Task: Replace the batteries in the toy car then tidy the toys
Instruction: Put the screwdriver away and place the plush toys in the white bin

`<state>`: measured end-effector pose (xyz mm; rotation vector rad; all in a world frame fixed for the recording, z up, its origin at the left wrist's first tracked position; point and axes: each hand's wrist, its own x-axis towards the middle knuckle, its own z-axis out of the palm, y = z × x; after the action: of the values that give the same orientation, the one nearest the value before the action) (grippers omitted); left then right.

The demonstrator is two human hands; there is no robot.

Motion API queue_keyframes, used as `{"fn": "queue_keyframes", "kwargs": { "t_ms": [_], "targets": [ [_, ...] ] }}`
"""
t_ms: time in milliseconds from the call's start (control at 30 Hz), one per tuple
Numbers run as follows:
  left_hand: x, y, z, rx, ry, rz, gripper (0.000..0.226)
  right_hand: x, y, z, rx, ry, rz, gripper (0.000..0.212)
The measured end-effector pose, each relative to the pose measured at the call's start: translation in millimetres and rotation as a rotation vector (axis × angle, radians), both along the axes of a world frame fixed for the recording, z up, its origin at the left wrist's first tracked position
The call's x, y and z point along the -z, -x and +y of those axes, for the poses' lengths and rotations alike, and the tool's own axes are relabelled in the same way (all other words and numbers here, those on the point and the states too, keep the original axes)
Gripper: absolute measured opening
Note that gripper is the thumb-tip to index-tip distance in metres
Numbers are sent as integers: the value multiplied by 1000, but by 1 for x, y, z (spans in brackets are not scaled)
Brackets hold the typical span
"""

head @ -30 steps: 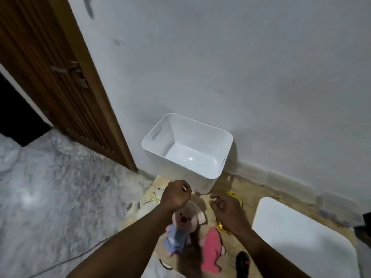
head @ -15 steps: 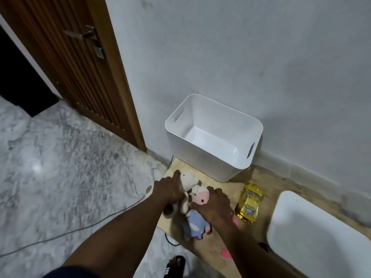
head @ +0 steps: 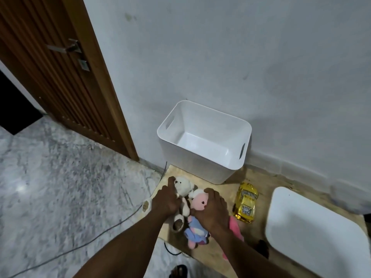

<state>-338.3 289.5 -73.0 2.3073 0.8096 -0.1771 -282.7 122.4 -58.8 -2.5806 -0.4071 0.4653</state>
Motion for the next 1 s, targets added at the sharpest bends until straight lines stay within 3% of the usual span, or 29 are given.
{"fn": "queue_keyframes", "kwargs": {
  "t_ms": [300,533,633,767,1000],
  "targets": [
    [-77,37,29,-216,-7,-560,66,-72,9,23,-159,-290,-358,82],
    [-156,-27,44,-275,43,-852,62,-138,-47,53,-77,-636,-513,80],
    [-191,-74,44,-261,33,-803,61,-160,-90,58,-17,-665,-539,79],
    [-216,-138,49,-158,1,-607,62,-170,-152,60,34,-609,-491,83],
    [-160,-206,64,-22,26,-230,66,-134,-210,66,27,-368,-145,75]
  ]
}}
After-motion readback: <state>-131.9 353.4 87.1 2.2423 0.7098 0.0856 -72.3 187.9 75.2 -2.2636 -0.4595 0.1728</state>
